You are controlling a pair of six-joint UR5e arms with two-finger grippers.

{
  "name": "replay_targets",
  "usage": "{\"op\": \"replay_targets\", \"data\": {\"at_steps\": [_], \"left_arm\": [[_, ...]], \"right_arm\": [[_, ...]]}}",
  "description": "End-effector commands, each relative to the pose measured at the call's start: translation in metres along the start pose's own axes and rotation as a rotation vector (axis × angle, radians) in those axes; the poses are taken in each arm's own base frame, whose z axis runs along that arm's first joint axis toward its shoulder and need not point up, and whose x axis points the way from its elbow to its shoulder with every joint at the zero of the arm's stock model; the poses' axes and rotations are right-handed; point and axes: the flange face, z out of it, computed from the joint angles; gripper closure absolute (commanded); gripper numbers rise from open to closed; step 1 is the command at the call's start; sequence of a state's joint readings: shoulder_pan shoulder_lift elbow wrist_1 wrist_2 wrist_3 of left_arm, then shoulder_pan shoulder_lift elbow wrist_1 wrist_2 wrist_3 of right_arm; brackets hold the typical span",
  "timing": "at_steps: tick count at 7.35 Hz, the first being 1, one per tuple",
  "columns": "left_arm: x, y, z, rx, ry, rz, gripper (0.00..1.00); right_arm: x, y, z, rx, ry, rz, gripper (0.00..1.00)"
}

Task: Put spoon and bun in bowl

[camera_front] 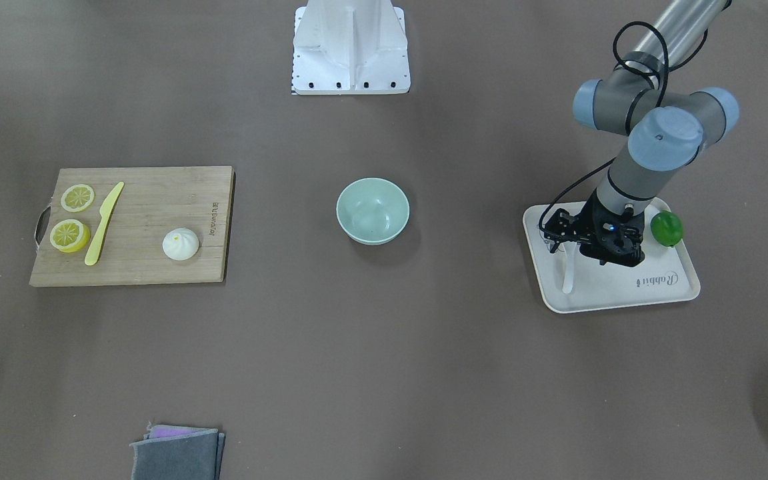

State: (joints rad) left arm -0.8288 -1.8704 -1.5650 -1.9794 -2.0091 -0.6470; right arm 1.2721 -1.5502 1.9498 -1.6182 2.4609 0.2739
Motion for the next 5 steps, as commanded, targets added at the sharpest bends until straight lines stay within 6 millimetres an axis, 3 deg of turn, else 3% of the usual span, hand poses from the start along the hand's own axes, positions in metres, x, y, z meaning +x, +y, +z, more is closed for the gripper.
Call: {"op": "replay_targets", "data": {"at_steps": [1, 2, 5], "left_arm": [[0.001, 0.001, 0.006, -0.009, -0.002, 0.001, 0.16], [0.001, 0.002, 0.007, -0.012, -0.002, 0.003, 0.26], [0.009, -0.004, 0.014, -0.018, -0.001, 0.008, 0.34]], "right_arm": [[-0.012, -0.005, 0.006, -0.009, -0.004, -0.023, 0.0], [-0.015, -0.005, 0.008, -0.013, -0.004, -0.028, 0.0], [-0.025, -0.011, 0.011, -0.016, -0.009, -0.032, 0.0]]}}
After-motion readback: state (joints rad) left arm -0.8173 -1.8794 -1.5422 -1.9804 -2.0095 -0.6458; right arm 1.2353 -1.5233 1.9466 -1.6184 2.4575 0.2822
